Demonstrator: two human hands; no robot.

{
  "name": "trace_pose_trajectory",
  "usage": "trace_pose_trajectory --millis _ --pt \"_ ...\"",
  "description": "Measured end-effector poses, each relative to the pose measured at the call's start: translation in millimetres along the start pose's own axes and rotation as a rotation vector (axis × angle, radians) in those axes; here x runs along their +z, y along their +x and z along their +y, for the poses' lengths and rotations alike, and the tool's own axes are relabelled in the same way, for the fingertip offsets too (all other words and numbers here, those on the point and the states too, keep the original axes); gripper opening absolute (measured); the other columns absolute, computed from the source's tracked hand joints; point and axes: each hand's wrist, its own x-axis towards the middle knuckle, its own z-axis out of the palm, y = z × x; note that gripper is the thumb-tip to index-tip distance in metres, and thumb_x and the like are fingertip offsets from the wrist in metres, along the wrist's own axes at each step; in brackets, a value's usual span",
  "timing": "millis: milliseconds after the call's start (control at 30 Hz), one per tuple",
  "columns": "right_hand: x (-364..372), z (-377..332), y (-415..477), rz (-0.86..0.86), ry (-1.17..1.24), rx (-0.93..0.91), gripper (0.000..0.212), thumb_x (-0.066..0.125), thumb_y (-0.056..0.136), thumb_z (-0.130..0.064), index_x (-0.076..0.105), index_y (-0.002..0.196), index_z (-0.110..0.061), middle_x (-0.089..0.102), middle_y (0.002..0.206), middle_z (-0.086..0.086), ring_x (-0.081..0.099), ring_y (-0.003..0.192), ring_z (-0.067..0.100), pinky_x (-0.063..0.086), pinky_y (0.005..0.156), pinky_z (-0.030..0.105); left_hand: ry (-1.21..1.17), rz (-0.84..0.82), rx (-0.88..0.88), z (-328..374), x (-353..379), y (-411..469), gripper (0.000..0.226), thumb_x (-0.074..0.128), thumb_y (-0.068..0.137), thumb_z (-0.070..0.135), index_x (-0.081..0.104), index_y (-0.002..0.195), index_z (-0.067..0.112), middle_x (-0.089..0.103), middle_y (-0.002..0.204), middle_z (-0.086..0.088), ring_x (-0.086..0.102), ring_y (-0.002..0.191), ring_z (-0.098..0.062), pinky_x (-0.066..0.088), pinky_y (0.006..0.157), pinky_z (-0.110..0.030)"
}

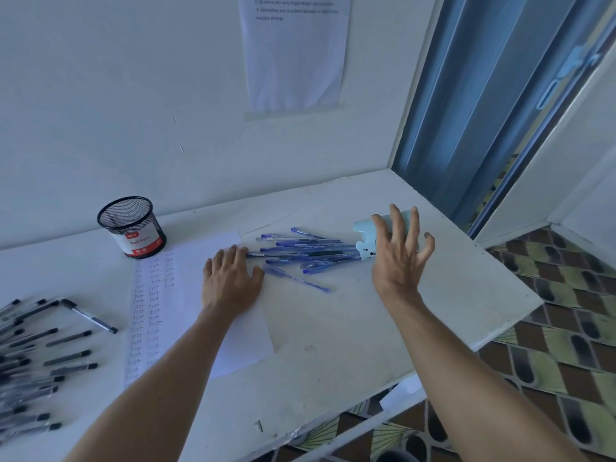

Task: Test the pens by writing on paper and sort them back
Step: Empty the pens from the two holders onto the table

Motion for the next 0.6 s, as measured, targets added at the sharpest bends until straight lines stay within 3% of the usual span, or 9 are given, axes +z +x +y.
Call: trace_pose_trajectory --millis 133,367,467,600 --pt "-0.3 10.3 -0.9 0.089 -0.043 0.042 0.073 0.067 0.069 0.014 0.052 0.128 -0.026 0.039 0.155 0.004 0.018 0.147 0.031 0.022 0.099 0.051 -0.005 -0.003 -0.006 -0.9 -0.1 -0.1 0.065 0.031 0.085 0.052 0.049 0.137 0.017 0.049 0.144 -0.003 0.036 0.136 -0.026 0.021 0.117 -0.043" --pt "-6.3 9.5 -0.2 0.046 0.069 0.101 0.085 0.072 0.062 0.013 0.047 0.134 -0.024 0.038 0.155 0.006 0.017 0.148 0.035 0.021 0.099 0.051 0.000 -0.031 -0.001 -0.8 -0.4 0.1 0.055 0.038 0.097 0.047 0.042 0.145 0.020 0.038 0.154 -0.003 0.027 0.144 -0.025 0.014 0.120 -0.043" --pt "-7.4 -2.5 -3.5 -0.055 0.163 0.096 0.094 0.079 0.056 0.005 0.043 0.137 -0.027 0.040 0.151 0.004 0.017 0.148 0.033 0.022 0.100 0.052 0.007 -0.086 0.001 -1.0 -0.9 0.0 0.050 0.034 0.101 0.044 0.034 0.150 0.033 0.028 0.161 -0.001 0.018 0.148 -0.027 0.009 0.122 -0.045" --pt "-6.0 -23.8 -12.8 -0.122 0.254 0.063 0.090 0.073 0.060 -0.003 0.041 0.139 -0.030 0.041 0.147 -0.003 0.016 0.148 0.027 0.020 0.101 0.049 0.043 -0.141 0.013 -0.7 -2.3 -1.1 0.049 0.025 0.103 0.044 0.024 0.153 0.047 0.018 0.166 0.002 0.011 0.151 -0.031 0.004 0.122 -0.049"
